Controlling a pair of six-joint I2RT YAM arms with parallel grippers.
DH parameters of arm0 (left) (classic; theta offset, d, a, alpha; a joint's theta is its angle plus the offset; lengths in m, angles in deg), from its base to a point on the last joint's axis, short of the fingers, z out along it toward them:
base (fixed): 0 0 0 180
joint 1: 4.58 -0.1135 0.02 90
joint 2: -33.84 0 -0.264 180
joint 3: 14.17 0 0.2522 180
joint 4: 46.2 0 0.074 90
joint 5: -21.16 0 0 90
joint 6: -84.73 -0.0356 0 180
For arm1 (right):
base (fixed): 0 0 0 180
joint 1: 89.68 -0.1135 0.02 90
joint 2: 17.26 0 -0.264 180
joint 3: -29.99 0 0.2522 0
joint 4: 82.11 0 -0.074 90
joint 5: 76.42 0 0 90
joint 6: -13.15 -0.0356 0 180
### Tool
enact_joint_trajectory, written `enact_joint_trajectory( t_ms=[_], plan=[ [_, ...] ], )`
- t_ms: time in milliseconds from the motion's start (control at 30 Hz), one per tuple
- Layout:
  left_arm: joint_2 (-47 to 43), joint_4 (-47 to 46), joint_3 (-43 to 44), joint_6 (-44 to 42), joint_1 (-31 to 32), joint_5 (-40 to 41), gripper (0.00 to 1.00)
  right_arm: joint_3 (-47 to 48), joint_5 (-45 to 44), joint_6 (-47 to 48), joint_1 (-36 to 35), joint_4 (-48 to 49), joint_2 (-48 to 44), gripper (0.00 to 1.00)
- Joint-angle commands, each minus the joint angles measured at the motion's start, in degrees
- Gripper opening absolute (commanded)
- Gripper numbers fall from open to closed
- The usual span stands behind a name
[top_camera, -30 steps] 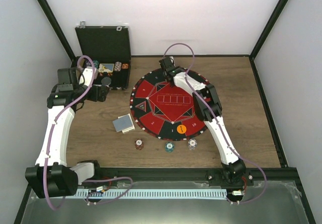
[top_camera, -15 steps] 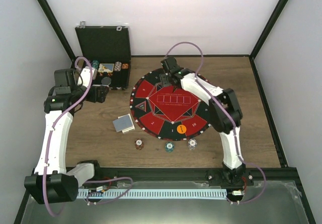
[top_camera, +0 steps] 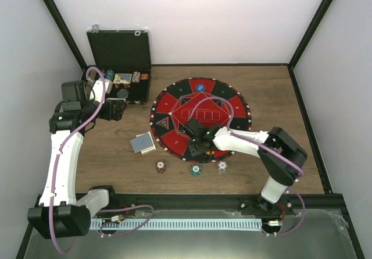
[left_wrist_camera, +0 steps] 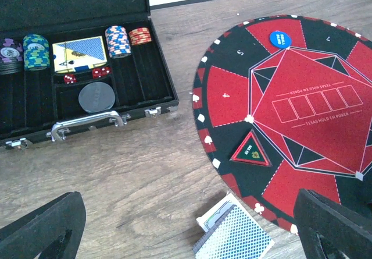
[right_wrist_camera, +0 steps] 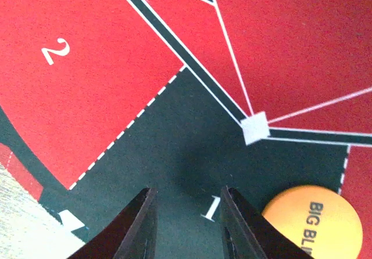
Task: Distribute texas hold em gaming equipment
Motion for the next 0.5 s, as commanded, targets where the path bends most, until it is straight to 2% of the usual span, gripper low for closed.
enact_joint_trajectory(
  t_ms=[0, 200, 467],
  plan=[
    [-1.52, 0.91, 1.57, 0.63, -0.32, -1.00, 1.00, -1.48, 1.05, -5.66, -0.55, -1.03, -3.01, 0.30],
    [-1.13, 1.34, 2.73, 0.96, -0.32, -1.34, 1.00, -6.06, 0.53, -7.39, -0.46, -1.94, -5.23, 0.30],
    [-1.11, 1.17, 3.25, 1.38, -0.33, -1.40, 1.00, -8.61, -0.35, -7.49, 1.26, -1.20, -3.76, 0.29]
  ],
)
